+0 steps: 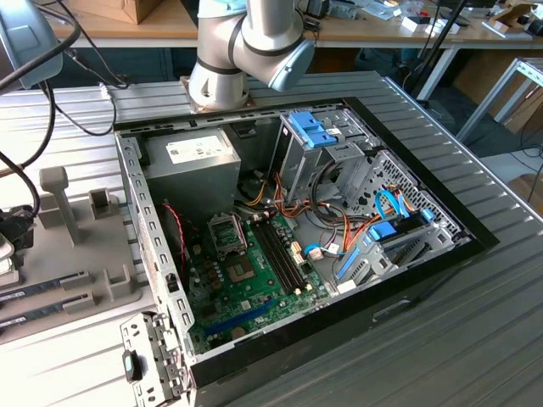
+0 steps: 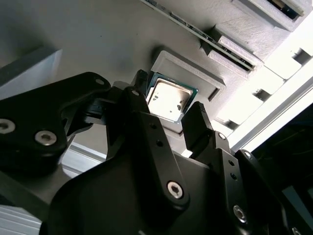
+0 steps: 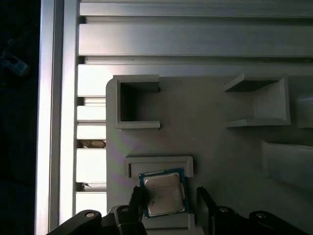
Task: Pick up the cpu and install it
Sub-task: 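Pick up the cpu and move it towards the insertion slot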
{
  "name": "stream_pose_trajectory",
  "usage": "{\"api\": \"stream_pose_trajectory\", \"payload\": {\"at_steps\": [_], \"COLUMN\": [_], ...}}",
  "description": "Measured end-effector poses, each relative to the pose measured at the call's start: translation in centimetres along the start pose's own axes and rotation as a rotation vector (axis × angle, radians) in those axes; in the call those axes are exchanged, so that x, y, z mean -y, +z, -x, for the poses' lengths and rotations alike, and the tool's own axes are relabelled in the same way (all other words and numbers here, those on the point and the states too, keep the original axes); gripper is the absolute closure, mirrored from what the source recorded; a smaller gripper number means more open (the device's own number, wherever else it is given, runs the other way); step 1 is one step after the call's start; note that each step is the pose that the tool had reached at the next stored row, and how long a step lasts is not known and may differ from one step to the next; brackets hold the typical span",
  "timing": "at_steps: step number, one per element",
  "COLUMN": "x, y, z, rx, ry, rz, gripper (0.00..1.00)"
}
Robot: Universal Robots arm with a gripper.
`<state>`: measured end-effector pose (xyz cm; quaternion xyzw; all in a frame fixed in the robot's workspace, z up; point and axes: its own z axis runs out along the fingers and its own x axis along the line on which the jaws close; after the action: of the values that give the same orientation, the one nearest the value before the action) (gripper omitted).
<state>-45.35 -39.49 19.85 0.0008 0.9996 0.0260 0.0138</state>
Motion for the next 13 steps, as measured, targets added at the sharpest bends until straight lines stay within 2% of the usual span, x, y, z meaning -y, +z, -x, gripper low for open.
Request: {"api": "stream_pose_trajectory", "payload": {"at_steps": [8,13], "x": [0.02,0.03], "y": [0.31,0.47], "z": [-0.07,-0.08], "rx": [-0.0022,-0.0027], "ry": [-0.041,-0.049], "rz": [0.0012,0.0014], "gripper": [0.44,0.44]}}
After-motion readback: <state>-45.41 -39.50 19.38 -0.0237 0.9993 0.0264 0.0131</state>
